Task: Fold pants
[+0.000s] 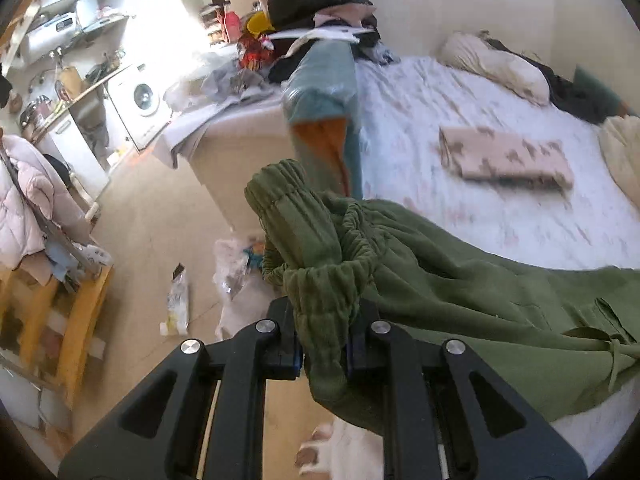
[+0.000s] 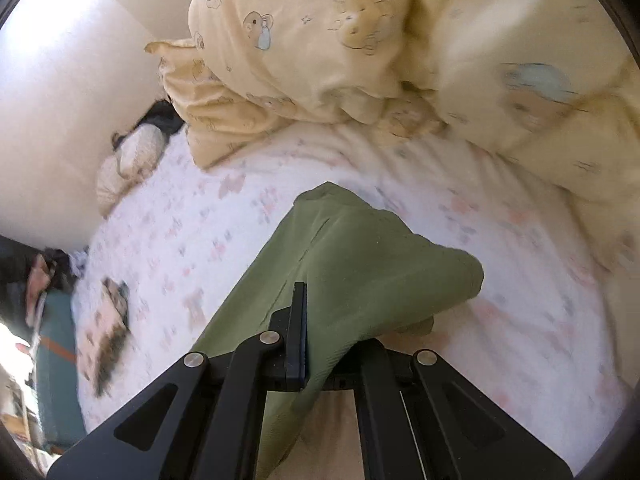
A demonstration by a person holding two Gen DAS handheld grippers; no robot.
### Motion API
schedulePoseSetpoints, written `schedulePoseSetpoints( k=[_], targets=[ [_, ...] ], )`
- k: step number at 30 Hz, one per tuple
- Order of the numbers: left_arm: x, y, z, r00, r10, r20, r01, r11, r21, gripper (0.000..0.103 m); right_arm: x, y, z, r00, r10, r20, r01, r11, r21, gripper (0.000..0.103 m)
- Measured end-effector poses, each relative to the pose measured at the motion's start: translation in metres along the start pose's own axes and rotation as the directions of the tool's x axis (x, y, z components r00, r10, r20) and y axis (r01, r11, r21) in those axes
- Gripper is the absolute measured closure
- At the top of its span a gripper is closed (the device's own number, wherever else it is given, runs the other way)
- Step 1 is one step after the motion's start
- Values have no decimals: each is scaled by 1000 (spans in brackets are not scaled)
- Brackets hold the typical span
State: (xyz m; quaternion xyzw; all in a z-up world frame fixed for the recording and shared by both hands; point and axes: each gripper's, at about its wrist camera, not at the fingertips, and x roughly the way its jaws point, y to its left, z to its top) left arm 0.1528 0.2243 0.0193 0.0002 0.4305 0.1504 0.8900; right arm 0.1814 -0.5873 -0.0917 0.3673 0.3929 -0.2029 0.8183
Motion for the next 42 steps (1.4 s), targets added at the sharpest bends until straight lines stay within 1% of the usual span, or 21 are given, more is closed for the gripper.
schedulePoseSetpoints(
  k=[4, 8, 10, 13, 15, 16, 18, 19, 20, 22, 23, 25, 26, 27, 29, 30, 31, 33, 37, 39, 42],
  targets=[
    [-24, 26, -24, 998, -56, -41, 56, 998, 6, 91, -26, -14, -24, 997, -29, -73, 29, 1000, -4, 102],
    [-19, 31, -44, 998, -32, -57, 35, 998, 51, 91, -23, -40, -41, 982, -93, -162, 95, 996, 0, 100],
    [-3, 32, -49, 991, -36, -126, 40, 999, 30, 91, -6, -63, -50, 960, -145, -241, 161, 986, 48, 99],
    [5, 25, -54, 983, -61, -171, 67, 997, 31, 91, -1, -86, -58, 921, -287, -263, 313, 948, 63, 96],
    [1, 17, -57, 987, -44, -158, 56, 996, 71, 91, -7, -87, -54, 899, -370, -234, 388, 921, 31, 85],
    [0, 15, -57, 987, -45, -152, 58, 995, 76, 91, -11, -85, -51, 885, -408, -222, 421, 907, 10, 84],
    [0, 15, -57, 986, -55, -158, 66, 996, 65, 91, -22, -74, -48, 883, -430, -189, 431, 902, -37, 85],
    [2, 17, -57, 984, -58, -166, 68, 996, 56, 91, -30, -64, -46, 873, -465, -146, 458, 886, -75, 85],
    [4, 18, -56, 983, -60, -173, 70, 996, 49, 91, -45, -51, -44, 847, -529, -60, 520, 846, -118, 85],
    [7, 19, -55, 980, -70, -186, 77, 996, 33, 91, -73, -28, -45, 818, -568, 88, 575, 807, -133, 83],
    [8, 20, -55, 979, -74, -189, 81, 996, 31, 91, -86, -15, -48, 832, -538, 134, 554, 820, -143, 83],
    [8, 19, -56, 978, -75, -194, 83, 996, 38, 91, -97, 21, -65, 940, -326, 99, 340, 907, -250, 83],
    [8, 18, -56, 978, -78, -195, 88, 995, 43, 91, -96, 39, -76, 969, -242, 49, 246, 920, -304, 83],
    [7, 17, -56, 977, -80, -195, 92, 995, 49, 91, -97, 65, -97, 989, -145, -3, 133, 919, -372, 83],
    [7, 15, -56, 977, -85, -195, 98, 994, 57, 91, -94, 102, -137, 995, -42, -95, -4, 899, -439, 83],
    [7, 14, -56, 976, -91, -198, 105, 993, 62, 91, -85, 125, -167, 972, 56, -229, -154, 886, -438, 83],
    [7, 13, -57, 975, -95, -201, 110, 992, 66, 91, -75, 143, -191, 932, 116, -344, -267, 861, -432, 83],
    [9, 9, -60, 972, -96, -212, 117, 989, 92, 91, -62, 183, -249, 851, 186, -492, -422, 799, -428, 83],
    [10, 3, -65, 969, -114, -220, 144, 981, 126, 91, -49, 255, -355, 742, 230, -630, -577, 697, -425, 83],
    [10, -2, -68, 968, -111, -224, 149, 976, 161, 91, -34, 283, -402, 705, 204, -679, -611, 662, -435, 83],
    [6, -7, -69, 969, -133, -208, 171, 969, 179, 91, -12, 296, -471, 662, 105, -742, -606, 657, -448, 86]
  ],
)
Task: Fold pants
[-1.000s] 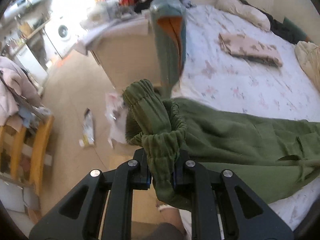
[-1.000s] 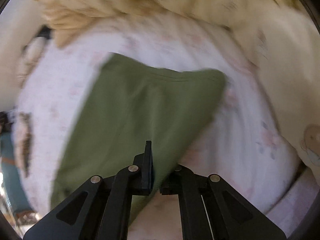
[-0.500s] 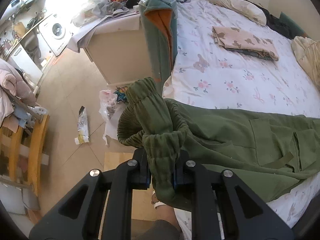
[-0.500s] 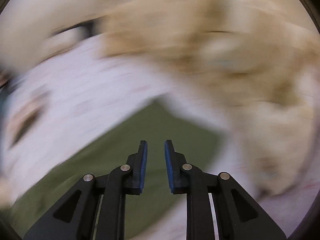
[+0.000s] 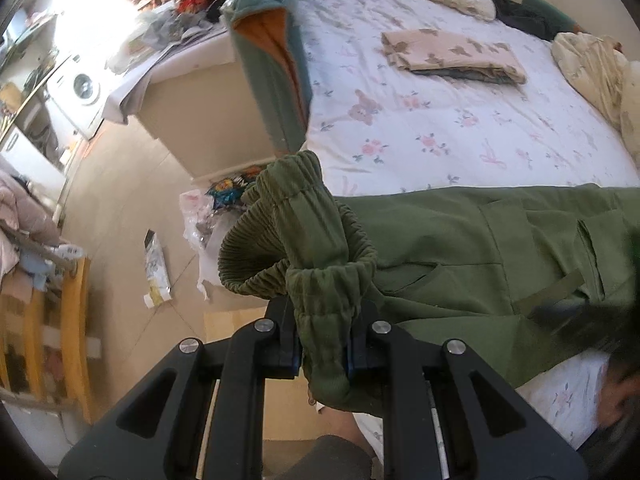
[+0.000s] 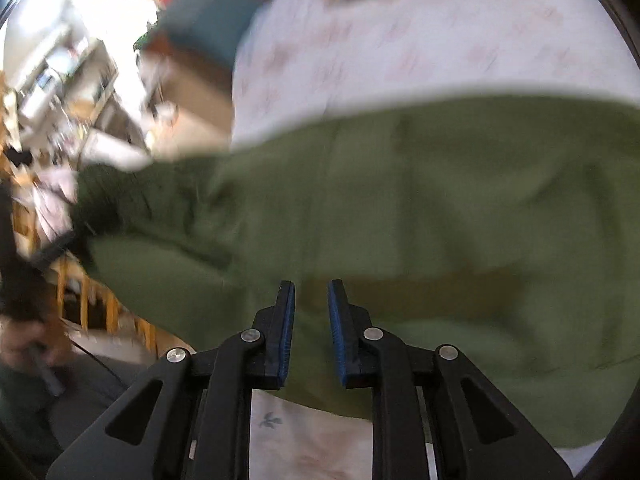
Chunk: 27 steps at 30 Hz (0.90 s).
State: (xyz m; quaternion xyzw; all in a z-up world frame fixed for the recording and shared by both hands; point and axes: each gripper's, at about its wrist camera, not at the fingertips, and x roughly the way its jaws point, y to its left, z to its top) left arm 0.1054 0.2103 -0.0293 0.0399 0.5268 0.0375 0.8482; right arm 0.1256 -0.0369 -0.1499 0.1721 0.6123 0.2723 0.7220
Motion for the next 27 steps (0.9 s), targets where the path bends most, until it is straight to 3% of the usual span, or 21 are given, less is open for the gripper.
schedulePoseSetpoints(
  k=[2, 4, 8, 12, 17, 19, 21, 23, 25, 27],
  targets=[
    [-3, -5, 0, 997, -70, 7, 70, 997, 17, 91, 37, 7, -15, 996, -38, -82, 36, 999, -25, 87],
    [-9, -17, 0, 991, -134, 20, 133, 989, 58, 91, 55, 7, -23, 993, -80, -92, 76, 996, -47, 89],
    [-21, -35, 5, 988, -140, 71, 133, 986, 100, 91, 45, 1, -20, 994, -61, -94, 59, 998, -32, 90],
    [-29, -44, 9, 987, -120, 111, 108, 988, 111, 91, -16, -18, -22, 999, -34, 12, 35, 999, -33, 87],
    [-61, -63, 4, 970, -91, 225, 54, 985, 165, 91, -114, -83, -23, 991, -59, 122, 55, 998, 40, 82],
    [-73, -80, 5, 964, -84, 254, 40, 984, 173, 91, -146, -109, -30, 981, -88, 171, 73, 993, 93, 72],
    [-85, -104, 7, 959, -81, 272, 31, 982, 185, 91, -176, -140, -37, 969, -121, 215, 86, 982, 167, 36],
    [-93, -135, 7, 956, -69, 286, 3, 975, 224, 91, -199, -164, -44, 955, -137, 264, 80, 974, 214, 23],
    [-96, -174, 6, 952, -70, 298, -15, 961, 275, 91, -223, -182, -56, 933, -164, 320, 85, 966, 245, 23],
    [-93, -212, -1, 950, -67, 306, -41, 941, 336, 91, -246, -204, -70, 916, -151, 373, 25, 946, 322, 23]
  ],
)
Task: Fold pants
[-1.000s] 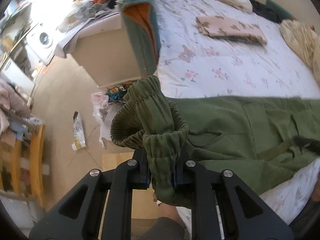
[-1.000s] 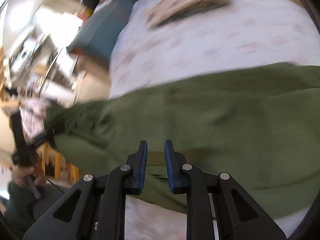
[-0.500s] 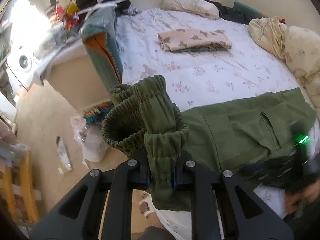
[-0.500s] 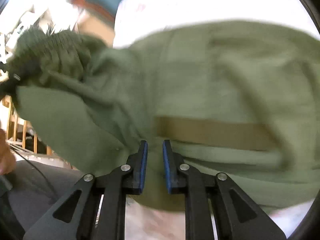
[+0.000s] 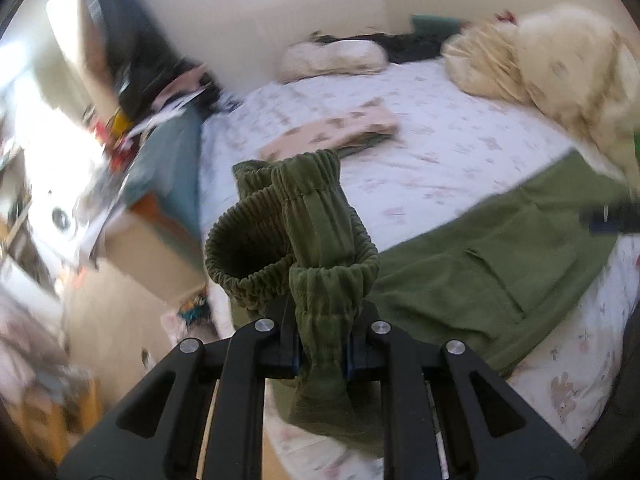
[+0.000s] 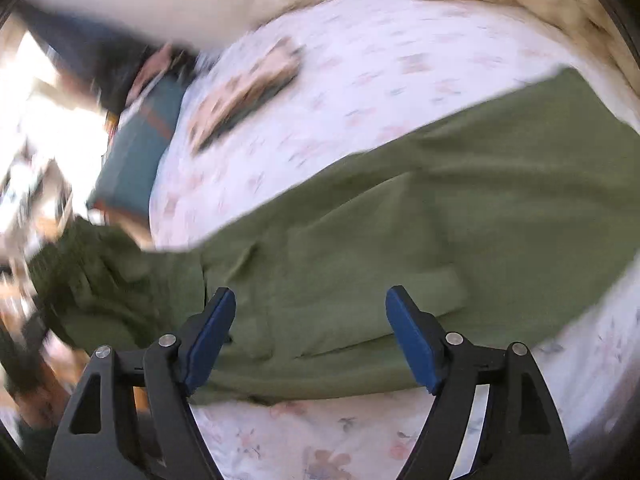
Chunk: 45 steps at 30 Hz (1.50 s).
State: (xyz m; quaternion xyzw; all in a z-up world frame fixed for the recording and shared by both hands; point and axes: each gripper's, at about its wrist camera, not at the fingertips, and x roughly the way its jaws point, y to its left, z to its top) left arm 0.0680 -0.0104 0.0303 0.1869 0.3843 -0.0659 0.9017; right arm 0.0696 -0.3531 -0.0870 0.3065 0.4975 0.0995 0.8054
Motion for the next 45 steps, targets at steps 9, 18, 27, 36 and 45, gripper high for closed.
schedulePoseSetpoints(
  k=[9, 18, 27, 36, 45],
  targets=[
    [78, -170, -42, 990, -38, -136, 69, 972, 227, 90, -28, -27, 16, 988, 102, 112, -117, 984, 137, 23],
    [79, -159, -52, 925, -318, -208, 330, 944, 23, 23, -17, -21, 17, 992, 120, 47, -125, 987, 105, 23],
    [66, -11, -71, 965, -151, -215, 85, 954, -288, 17, 23, 20, 8, 989, 113, -98, -116, 993, -26, 23],
    [149, -14, -123, 849, -196, -490, -1, 928, -372, 17, 127, 101, -26, 968, -41, -247, -40, 948, -314, 24],
    [112, 14, -103, 913, -206, -352, 15, 879, -476, 17, 120, 38, -6, 976, 63, -207, -76, 996, -54, 88]
  ],
)
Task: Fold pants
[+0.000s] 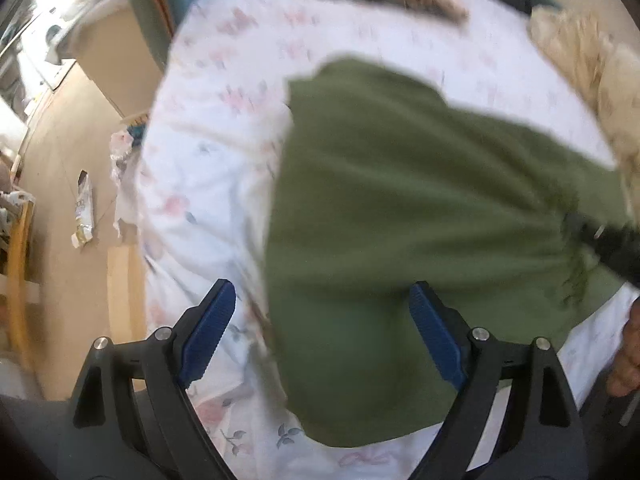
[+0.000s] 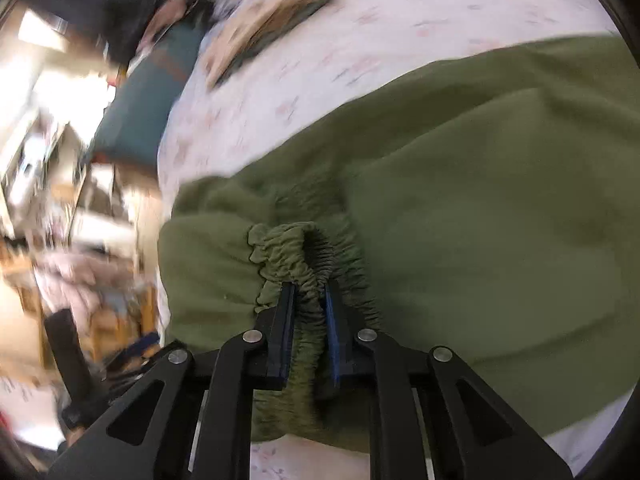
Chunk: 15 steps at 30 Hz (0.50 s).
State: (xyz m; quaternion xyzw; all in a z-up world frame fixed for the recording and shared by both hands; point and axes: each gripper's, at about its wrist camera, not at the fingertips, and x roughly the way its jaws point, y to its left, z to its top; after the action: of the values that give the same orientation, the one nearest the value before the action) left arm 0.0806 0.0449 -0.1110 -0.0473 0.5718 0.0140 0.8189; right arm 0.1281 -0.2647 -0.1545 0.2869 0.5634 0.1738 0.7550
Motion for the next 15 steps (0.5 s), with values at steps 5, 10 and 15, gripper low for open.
schedulePoseSetpoints(
  k=[5, 10, 15],
  targets=[
    [-27, 34, 12, 996, 36, 83, -22, 986, -168, 17, 19, 7, 2, 981, -156, -115, 148, 986, -77, 62],
    [-46, 80, 16, 991, 46, 126, -3, 945, -328, 17, -25, 88, 14, 955, -282, 88, 294, 879, -376, 37],
    [-38, 92, 21, 995, 37, 93, -1, 930, -368, 17, 25, 165, 33, 973, -230, 9, 190, 783, -593, 28]
  ],
)
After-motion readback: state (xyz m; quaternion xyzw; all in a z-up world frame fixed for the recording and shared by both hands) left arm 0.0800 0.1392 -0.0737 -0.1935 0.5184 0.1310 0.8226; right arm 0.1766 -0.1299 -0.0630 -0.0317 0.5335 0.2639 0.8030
